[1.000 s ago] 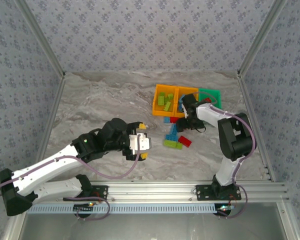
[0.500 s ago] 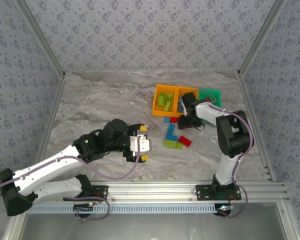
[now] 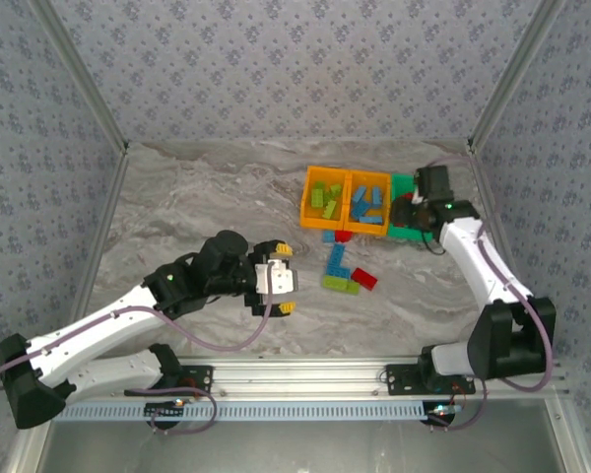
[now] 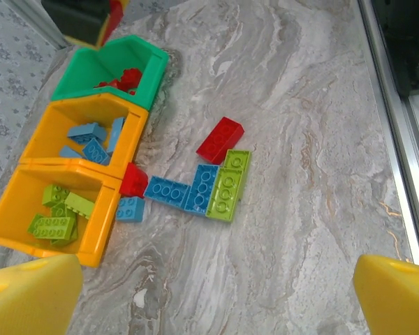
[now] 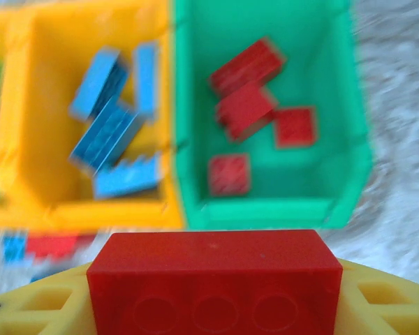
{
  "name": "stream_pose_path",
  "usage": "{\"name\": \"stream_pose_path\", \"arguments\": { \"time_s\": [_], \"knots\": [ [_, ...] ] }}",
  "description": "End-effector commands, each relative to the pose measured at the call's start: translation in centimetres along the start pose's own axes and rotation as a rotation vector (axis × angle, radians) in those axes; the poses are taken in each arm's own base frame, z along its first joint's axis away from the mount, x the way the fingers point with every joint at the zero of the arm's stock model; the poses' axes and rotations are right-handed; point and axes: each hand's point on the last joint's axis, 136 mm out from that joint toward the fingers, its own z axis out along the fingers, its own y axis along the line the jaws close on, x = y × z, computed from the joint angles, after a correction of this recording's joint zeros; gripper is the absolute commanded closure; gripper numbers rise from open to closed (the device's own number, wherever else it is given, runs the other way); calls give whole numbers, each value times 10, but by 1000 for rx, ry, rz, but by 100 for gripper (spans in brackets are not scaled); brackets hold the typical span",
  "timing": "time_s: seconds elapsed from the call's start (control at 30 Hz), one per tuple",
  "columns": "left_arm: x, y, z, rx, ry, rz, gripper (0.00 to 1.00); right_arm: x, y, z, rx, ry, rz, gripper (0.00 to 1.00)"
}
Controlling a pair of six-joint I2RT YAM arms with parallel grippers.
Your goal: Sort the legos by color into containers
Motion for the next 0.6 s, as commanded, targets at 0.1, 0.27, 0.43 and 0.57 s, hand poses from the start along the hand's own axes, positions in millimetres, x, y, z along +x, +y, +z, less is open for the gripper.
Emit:
{"name": "stream_pose_path", "arguments": {
  "time_s": [0.1,0.27,0.43,0.57],
  "knots": [
    [-14,4,-10,-11,-56,-3,1,-41,-22,61,24,74,125,47],
    [-10,7,-10,-15,-38,-13,1,-57,-20,84,35,129,133,36],
    [-8,6,-9,-12,-30,-15,1,-66,-24,62,58,111,130,14],
    [-4,8,-6,-12,-15,-24,1,-65,-22,22,17,52,165,7]
  ]
}}
